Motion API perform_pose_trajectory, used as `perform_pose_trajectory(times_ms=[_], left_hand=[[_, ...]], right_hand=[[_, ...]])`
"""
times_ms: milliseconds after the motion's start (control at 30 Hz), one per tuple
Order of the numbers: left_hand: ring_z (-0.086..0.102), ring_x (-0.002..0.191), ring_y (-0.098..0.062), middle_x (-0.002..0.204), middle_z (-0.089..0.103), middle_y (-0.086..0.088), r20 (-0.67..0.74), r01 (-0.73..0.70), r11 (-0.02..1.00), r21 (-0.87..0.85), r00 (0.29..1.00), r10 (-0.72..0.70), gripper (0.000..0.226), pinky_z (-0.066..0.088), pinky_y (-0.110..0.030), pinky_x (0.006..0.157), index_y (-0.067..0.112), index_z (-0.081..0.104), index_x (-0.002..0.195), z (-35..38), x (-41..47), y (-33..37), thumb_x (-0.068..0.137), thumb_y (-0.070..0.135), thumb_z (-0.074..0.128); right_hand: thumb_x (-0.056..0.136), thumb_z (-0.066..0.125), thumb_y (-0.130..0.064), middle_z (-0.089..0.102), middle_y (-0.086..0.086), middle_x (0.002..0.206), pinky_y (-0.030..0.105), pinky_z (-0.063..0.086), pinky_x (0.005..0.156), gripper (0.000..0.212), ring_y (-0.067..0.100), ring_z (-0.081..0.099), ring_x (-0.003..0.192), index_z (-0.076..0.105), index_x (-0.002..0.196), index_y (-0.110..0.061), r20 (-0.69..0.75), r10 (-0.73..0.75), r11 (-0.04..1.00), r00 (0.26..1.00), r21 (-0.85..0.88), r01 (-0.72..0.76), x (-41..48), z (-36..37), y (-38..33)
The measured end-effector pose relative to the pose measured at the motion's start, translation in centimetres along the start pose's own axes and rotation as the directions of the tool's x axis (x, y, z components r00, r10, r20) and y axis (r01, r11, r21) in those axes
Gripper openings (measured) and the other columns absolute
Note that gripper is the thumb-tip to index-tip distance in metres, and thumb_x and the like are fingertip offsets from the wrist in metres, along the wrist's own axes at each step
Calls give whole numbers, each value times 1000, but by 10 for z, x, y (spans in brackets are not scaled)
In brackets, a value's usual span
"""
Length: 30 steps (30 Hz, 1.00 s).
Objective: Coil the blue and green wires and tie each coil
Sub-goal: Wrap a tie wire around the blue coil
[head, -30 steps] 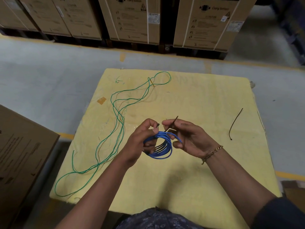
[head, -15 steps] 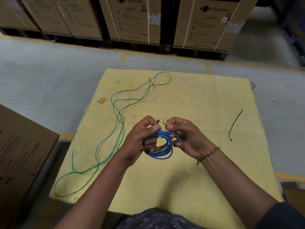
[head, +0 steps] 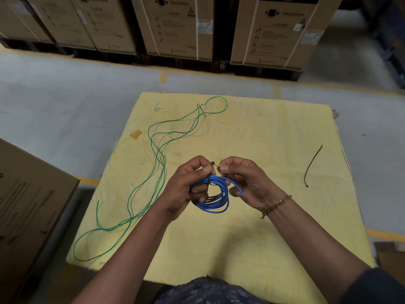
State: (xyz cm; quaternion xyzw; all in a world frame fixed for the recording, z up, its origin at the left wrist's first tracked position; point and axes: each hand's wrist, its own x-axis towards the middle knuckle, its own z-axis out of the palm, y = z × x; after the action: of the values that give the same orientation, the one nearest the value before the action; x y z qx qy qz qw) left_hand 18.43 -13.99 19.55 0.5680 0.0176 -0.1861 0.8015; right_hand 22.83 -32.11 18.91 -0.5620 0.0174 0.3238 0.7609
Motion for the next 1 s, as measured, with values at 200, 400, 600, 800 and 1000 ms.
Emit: perform_pose_trajectory(times_ms=[200,400,600,800,1000], left_hand=[[20,38,-4,48,39,12,21,14,1000,13,1000,-14,16,30,-27,50,10,47,87,0,1,-1,93,23,52],[20,38,-4,47,39,13,35,72,996,48,997,-74,17,29,-28,51,13,46,82,2,2,-6,92,23,53],[22,45,-11,58,35,3,-36,137,974,179,990,-133,28,27,-29,53,22,49,72,-4,7,-14,96,23,62],[25,47,-9,56,43,11,-115,169,970,174,982,-150,21,27,-30,54,19,48,83,-2,11,-21,100,24,59],[27,44,-8,54,42,12,-163,127,972,196,982,-96,15,33,-30,54,15,54,117,3,14,-23,103,18,52]], right_hand=[[79,66,-17,56,0,66,18,29,37,6,8,50,54,68,75,-14,-5,-7,1000,1000,19,7,0,0,2],[87,68,-11,60,1,72,20,34,42,5,11,53,62,71,83,-12,5,-53,996,999,-73,54,1,-3,4],[94,64,-8,71,8,83,28,50,49,15,15,65,76,73,106,-10,46,-116,904,992,-409,125,-5,-6,-5],[94,66,-19,72,-5,89,40,59,61,9,16,68,82,75,95,-17,115,-345,567,931,-765,304,0,-9,-5],[93,64,-26,61,-12,94,39,52,62,9,10,62,78,72,94,-23,105,-641,299,760,-878,373,9,-6,17]])
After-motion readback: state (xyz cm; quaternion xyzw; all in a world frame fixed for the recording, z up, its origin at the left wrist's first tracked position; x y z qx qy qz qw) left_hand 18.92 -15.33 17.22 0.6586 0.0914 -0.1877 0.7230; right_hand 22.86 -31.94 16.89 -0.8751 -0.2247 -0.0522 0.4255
